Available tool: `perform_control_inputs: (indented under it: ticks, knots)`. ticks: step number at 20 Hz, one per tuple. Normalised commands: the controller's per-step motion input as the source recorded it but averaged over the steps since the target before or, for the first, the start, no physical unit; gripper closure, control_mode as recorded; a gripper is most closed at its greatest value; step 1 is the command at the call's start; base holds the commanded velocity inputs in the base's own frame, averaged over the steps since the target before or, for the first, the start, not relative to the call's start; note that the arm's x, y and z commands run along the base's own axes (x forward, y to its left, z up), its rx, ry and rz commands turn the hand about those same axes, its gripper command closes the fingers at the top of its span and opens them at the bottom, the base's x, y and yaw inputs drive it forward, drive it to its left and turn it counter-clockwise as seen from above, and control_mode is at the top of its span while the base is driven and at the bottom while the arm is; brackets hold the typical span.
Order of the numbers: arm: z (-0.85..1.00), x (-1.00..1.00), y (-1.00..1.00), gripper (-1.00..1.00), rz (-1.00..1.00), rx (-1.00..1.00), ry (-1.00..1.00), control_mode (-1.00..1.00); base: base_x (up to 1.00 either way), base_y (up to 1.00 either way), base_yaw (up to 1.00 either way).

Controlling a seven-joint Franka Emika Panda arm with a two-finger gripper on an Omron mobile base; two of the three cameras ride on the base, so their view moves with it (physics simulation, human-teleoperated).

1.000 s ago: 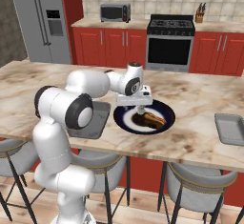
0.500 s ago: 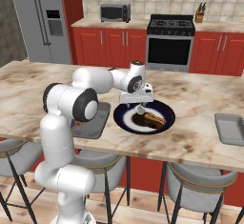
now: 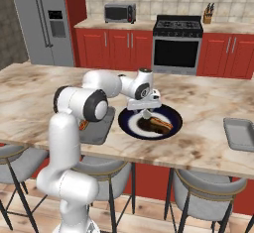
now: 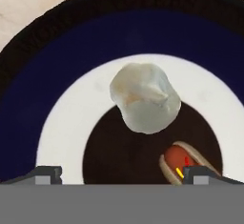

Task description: Place one cooked food and one vegetable from the large plate to each tupperware container.

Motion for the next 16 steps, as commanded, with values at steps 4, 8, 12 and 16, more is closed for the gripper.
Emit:
perform_control_inputs:
  ticks: [4,8,12,16]
  knots:
    - [-0.06,0.25,-0.21,-1.0,0.13,0.03,-0.02,-1.0,0.0,0.0,0.0]
    - [-0.23,0.21,0.0,-1.0,0.14,0.02,0.0,-1.0,0.0,0.0,0.0]
    - [-0.33,0.04,0.0,-1.0,0.11,0.03,-0.01,-1.0,0.0,0.0,0.0]
    - [-0.24,0.02,0.0,-1.0,0.12,0.02,-0.01,-1.0,0.0,0.0,0.0]
